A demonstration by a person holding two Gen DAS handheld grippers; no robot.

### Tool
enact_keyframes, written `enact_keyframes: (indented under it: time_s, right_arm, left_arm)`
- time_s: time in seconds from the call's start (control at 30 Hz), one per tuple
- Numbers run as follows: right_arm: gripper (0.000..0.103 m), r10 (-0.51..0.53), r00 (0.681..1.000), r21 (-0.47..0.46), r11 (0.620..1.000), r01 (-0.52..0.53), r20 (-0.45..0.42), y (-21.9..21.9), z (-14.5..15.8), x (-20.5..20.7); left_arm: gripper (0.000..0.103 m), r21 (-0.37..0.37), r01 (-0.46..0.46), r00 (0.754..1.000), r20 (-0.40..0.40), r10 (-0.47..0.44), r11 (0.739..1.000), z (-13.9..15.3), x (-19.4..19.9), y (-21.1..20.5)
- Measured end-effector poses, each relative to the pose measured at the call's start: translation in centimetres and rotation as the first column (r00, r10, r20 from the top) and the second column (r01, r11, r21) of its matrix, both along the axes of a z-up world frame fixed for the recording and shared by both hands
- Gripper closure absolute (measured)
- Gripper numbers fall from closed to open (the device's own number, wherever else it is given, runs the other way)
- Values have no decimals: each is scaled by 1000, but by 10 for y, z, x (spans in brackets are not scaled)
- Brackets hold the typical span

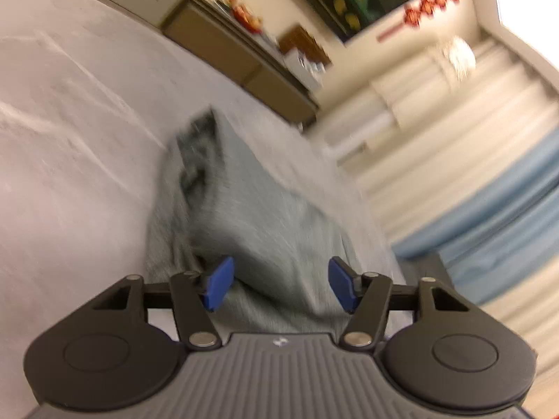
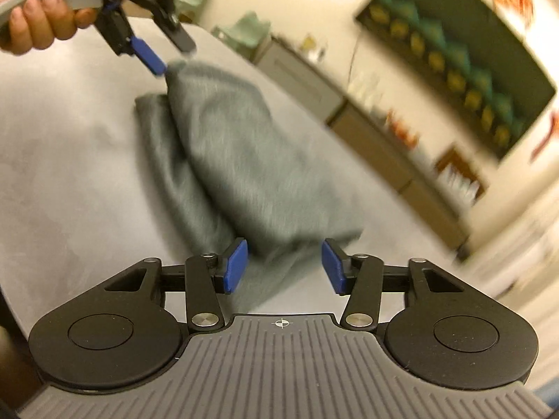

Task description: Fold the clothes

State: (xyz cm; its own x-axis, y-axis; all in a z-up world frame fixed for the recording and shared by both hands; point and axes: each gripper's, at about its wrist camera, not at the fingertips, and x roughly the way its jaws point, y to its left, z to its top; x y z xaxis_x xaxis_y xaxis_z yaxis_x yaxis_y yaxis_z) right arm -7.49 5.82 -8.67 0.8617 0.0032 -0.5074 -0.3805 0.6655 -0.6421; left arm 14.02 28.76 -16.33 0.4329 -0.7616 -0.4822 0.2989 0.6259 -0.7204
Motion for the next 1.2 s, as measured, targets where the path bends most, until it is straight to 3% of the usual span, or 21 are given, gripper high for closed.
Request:
enact_keyframes:
  time_s: [0.03,0.1,0.13,0.17,0.2,0.33,0.47,0.57,0.73,0.83,0.97,1.1,1.2]
  right_arm:
    - [32,30,999,-51,998,-29,19,8,-6,7]
    - [36,73,997,-129,989,-71,11,20,-24,31]
    - [52,66,997,-142,987,-69,-31,23,-31,42]
    - [83,54,995,-153,986,-66,-78,26,-39,53]
    - [85,24,995,-148,988,-39,-100,26,-40,60]
    - [86,-24,1000,-93,995,25,11,30,-10,25]
    - [86,18,999,-150,988,-24,-42,39,-42,-3]
    - [86,15,1000,-179,984,-17,-15,42,-62,-12]
    - [79,45,999,-213,976,-43,1,43,-73,-11]
    - [79,73,997,-254,965,-65,23,43,-83,-16]
    - [79,93,995,-289,954,-79,35,45,-89,-17]
    - [79,140,990,-296,947,-124,35,35,-91,-24]
    - [78,164,986,-267,952,-149,35,24,-89,-26]
  left_arm:
    - [45,27,3,1000,-15,-2,1000,-3,2,-6]
    - [45,66,-10,999,-42,13,998,-12,5,-11]
    - [45,70,-23,998,-55,27,997,-16,6,-9]
    - [45,69,-38,997,-67,43,997,-19,7,-6]
    - [45,66,-51,996,-76,56,997,-22,8,-2]
    - [45,46,-67,992,-105,72,997,-28,10,6]
    - [45,54,-67,991,-116,73,996,-30,10,6]
    - [45,54,-82,991,-103,87,995,-28,7,9]
    - [45,-24,-147,989,7,147,989,-5,-3,24]
    - [45,-61,-79,989,122,86,995,10,-12,11]
    - [47,71,-51,994,101,44,996,-4,-5,-19]
    - [50,119,-74,997,-24,78,990,-25,2,-14]
    - [39,164,-95,994,-42,103,982,-22,-4,-6]
